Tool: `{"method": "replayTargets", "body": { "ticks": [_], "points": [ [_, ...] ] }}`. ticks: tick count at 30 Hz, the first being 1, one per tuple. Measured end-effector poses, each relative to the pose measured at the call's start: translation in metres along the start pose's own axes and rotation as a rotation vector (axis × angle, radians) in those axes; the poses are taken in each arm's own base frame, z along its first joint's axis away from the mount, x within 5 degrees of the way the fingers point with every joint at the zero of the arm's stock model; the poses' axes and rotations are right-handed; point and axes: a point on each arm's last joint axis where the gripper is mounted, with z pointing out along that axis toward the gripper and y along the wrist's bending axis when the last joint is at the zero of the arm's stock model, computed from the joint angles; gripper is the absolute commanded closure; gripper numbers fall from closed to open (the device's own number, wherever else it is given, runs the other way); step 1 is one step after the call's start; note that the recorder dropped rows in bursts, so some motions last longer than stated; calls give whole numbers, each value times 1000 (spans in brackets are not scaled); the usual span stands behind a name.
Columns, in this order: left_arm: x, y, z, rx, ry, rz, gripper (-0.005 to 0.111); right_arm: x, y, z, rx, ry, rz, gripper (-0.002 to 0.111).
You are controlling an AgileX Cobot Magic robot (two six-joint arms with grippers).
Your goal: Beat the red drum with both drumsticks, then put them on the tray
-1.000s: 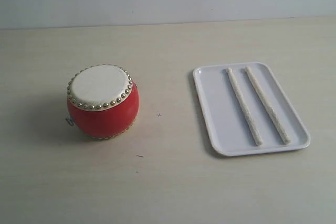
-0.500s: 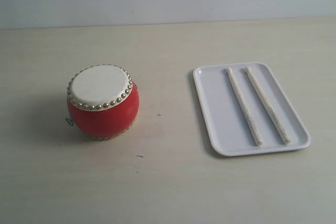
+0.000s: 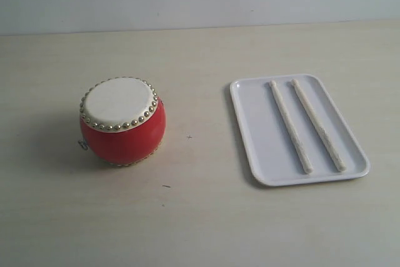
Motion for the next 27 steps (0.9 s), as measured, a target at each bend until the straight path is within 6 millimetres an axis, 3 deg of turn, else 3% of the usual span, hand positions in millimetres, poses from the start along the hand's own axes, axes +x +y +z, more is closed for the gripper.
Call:
{"method": "replayTargets", "body": {
  "ticks": [14,20,27],
  "points": [
    [1,-2,-28,-46,-80,178,107,0,0,0,0,0,0,108],
    [42,27,-19,-241,-18,252,107,0,0,0,0,0,0,108],
    [74,34,-13,-233,-68,329,107,0,0,0,0,0,0,108]
  ]
}}
